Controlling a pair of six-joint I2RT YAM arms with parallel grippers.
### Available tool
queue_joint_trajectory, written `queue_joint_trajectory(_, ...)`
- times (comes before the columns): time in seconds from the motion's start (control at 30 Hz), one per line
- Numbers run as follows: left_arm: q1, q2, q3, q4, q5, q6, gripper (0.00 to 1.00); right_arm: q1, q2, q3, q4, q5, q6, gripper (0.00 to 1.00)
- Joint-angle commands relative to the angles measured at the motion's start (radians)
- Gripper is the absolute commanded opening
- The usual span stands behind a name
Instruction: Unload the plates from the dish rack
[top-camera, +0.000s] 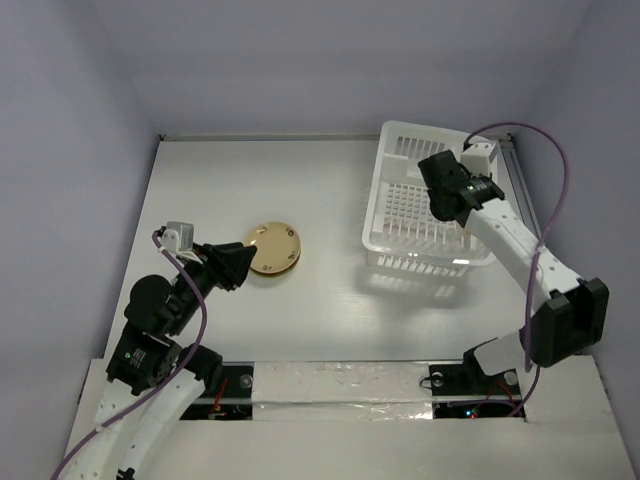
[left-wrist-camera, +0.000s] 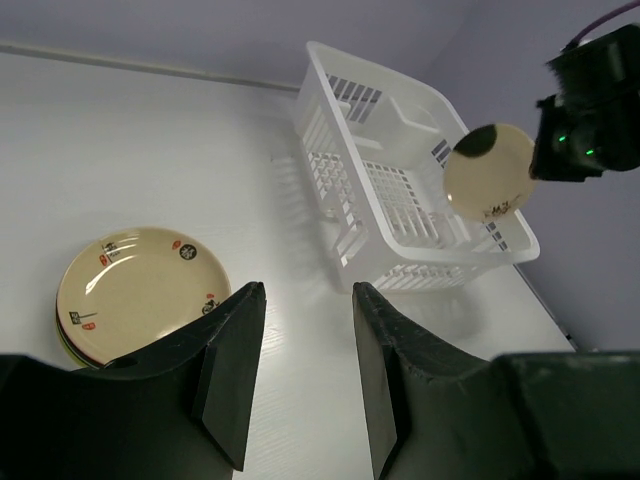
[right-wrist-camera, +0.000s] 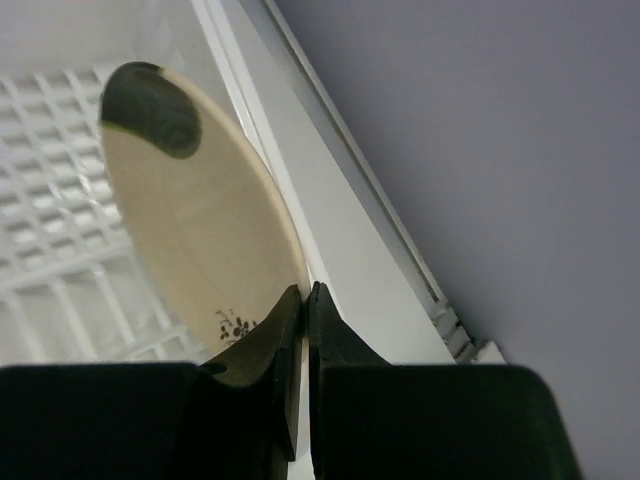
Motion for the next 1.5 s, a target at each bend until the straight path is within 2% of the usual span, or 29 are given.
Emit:
queue_joint_trajectory(0.0,-0.005,0.014,0.002,0.033,0.002,-0.005,0.37,0.056,-0.146,0.125,-0.004,0.085,0.042,0.00)
queue_joint_trajectory(0.1,0.004,0.015,0.002,0.033,0.002,-0.005,0.37,0.114,-0.227,0.148,0.022,0.050,0.028,0.00)
queue_joint_trajectory(0.2,0.013,0.018,0.007,0.028,-0.006,-0.005,0.37,0.148,-0.298,0.105,0.160,-0.161,-0.009,0.00)
queue_joint_trajectory(0.23,0.013,0.020,0.005,0.030,-0.006,-0.003,0.37,0.177,-0.338,0.084,0.206,-0.305,-0.013,0.00)
queue_joint_trajectory(0.33,0.022,0.023,0.005,0.030,-0.007,-0.003,0.38,0.248,-0.372,-0.008,0.408,-0.563,0.007,0.00)
queue_joint_trajectory(0.43,0.044,0.032,0.007,0.028,-0.009,-0.002,0.40,0.297,-0.330,-0.048,0.548,-0.715,0.034,0.00)
queue_joint_trajectory(0.53,0.062,0.041,0.007,0.030,-0.010,0.000,0.47,0.355,-0.219,-0.051,0.683,-0.868,0.063,0.00)
queue_joint_trajectory(0.63,0.071,0.054,0.008,0.030,-0.007,0.000,0.53,0.420,-0.056,-0.003,0.772,-0.930,0.097,0.00)
queue_joint_trajectory(0.73,0.091,0.061,0.010,0.031,-0.001,0.003,0.69,0.464,0.122,0.092,0.791,-0.955,0.126,0.00)
queue_joint_trajectory(0.87,0.102,0.064,0.007,0.033,0.002,0.003,0.77,0.475,0.292,0.174,0.817,-1.007,0.168,0.00)
queue_joint_trajectory(1.1,0.121,0.075,0.004,0.037,0.010,0.001,0.79,0.475,0.397,0.153,0.855,-1.067,0.235,0.01)
queue_joint_trajectory(1.13,0.130,0.075,0.004,0.040,0.011,0.001,0.79,0.475,0.401,0.146,0.852,-1.075,0.244,0.02)
queue_joint_trajectory(1.2,0.130,0.078,0.004,0.042,0.016,0.003,0.79,0.475,0.405,0.116,0.852,-1.072,0.254,0.13)
queue_joint_trajectory(1.23,0.130,0.080,0.002,0.042,0.019,0.003,0.79,0.475,0.405,0.101,0.860,-1.067,0.260,0.20)
queue_joint_trajectory(1.27,0.130,0.080,0.004,0.040,0.020,0.003,0.79,0.475,0.403,0.091,0.864,-1.073,0.260,0.34)
queue_joint_trajectory(1.33,0.139,0.080,0.004,0.042,0.020,0.005,0.80,0.484,0.408,0.090,0.845,-1.076,0.246,0.42)
queue_joint_trajectory(1.37,0.139,0.080,0.004,0.040,0.020,0.005,0.80,0.484,0.405,0.088,0.840,-1.063,0.240,0.50)
queue_joint_trajectory(1.47,0.148,0.081,0.004,0.042,0.022,0.005,0.81,0.493,0.366,0.073,0.831,-1.030,0.222,0.52)
